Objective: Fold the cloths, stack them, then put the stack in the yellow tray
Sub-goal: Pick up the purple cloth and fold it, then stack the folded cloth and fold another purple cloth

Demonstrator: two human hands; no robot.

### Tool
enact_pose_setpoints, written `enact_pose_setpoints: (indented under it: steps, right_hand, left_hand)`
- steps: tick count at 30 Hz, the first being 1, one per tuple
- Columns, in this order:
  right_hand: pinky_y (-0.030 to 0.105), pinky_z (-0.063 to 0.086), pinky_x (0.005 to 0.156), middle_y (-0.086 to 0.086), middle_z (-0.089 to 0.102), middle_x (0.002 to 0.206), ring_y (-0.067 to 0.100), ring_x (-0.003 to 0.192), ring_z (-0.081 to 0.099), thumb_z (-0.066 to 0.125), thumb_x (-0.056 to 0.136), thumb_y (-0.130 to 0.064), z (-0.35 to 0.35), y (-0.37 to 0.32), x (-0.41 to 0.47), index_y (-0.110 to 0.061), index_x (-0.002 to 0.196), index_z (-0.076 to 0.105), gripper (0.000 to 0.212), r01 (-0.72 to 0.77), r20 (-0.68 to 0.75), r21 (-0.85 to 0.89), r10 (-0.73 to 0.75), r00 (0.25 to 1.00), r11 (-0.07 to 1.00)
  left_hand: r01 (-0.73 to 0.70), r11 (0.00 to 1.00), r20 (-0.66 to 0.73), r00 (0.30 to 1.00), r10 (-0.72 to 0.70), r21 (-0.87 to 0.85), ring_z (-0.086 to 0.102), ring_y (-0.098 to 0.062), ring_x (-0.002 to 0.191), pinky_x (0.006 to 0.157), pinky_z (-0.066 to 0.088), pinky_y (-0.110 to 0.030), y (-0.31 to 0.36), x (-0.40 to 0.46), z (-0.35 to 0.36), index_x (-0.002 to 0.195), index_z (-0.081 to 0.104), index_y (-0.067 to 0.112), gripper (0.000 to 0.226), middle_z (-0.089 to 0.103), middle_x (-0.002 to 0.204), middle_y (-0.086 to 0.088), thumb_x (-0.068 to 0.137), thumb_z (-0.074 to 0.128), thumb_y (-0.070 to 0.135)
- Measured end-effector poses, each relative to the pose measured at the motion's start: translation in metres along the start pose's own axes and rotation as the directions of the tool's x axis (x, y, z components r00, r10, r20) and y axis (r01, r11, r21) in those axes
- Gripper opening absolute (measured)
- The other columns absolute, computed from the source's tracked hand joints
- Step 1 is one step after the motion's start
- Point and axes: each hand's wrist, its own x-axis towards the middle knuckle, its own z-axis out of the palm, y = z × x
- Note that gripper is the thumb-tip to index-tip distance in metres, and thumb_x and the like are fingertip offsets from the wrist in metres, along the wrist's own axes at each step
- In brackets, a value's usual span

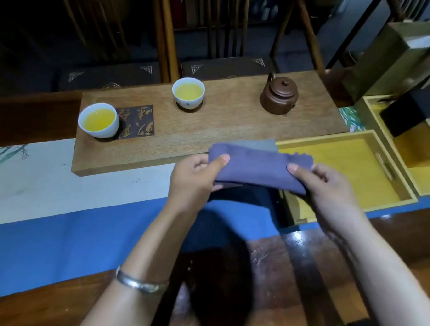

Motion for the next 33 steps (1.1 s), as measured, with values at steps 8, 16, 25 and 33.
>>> enact_pose_setpoints:
  steps: [8, 16, 25, 33]
  right_hand:
    - [0.031, 0.032, 0.063, 0.008, 0.055, 0.070, 0.016, 0.066, 0.045, 0.063, 0.089, -0.022, 0.024, 0.000, 0.090, 0.008, 0.082, 0.063, 0.031, 0.157, -0.019, -0.282, -0.169, 0.985, 0.946]
    - [0.032, 0.032, 0.058, 0.003, 0.050, 0.066, 0.018, 0.062, 0.046, 0.067, 0.086, -0.026, 0.016, 0.049, 0.104, 0.001, 0.081, 0.060, 0.028, 0.136, -0.047, -0.475, -0.179, 0.983, 0.869]
    - [0.024, 0.031, 0.051, -0.002, 0.048, 0.064, 0.016, 0.059, 0.045, 0.068, 0.086, -0.031, 0.020, 0.065, 0.103, -0.009, 0.078, 0.050, 0.029, 0.150, -0.084, -0.585, -0.244, 0.966, 0.797]
    - [0.034, 0.037, 0.076, 0.012, 0.050, 0.093, 0.032, 0.092, 0.049, 0.066, 0.086, -0.020, 0.014, 0.011, 0.049, -0.004, 0.097, 0.050, 0.025, 0.430, 0.112, -0.719, -0.520, 0.847, 0.546]
  left_hand:
    - [-0.032, 0.992, -0.200, 0.978, 0.055, 0.120, 0.051, -0.021, 0.064, 0.045, 0.047, -0.013, -0.015, 0.073, 0.012, 0.068, 0.049, 0.006, 0.033, 0.042, 0.065, -0.011, 0.088, 0.068, 0.026]
    - [-0.048, 0.943, -0.245, 0.960, 0.134, 0.329, 0.040, 0.001, 0.043, 0.043, 0.031, -0.009, -0.057, 0.077, 0.013, 0.060, 0.036, 0.023, 0.041, 0.038, 0.056, 0.010, 0.082, 0.069, 0.034]
    - [0.032, 0.932, -0.241, 0.969, 0.060, 0.360, 0.050, -0.010, 0.064, 0.054, 0.036, -0.021, -0.064, 0.078, 0.015, 0.082, 0.049, 0.019, 0.027, 0.051, 0.071, 0.006, 0.083, 0.068, 0.037]
    - [-0.030, 0.855, -0.218, 0.962, 0.165, 0.517, 0.061, -0.018, 0.085, 0.080, 0.049, -0.034, -0.035, 0.004, -0.030, 0.119, 0.050, 0.018, 0.040, 0.059, 0.100, 0.000, 0.087, 0.062, 0.040]
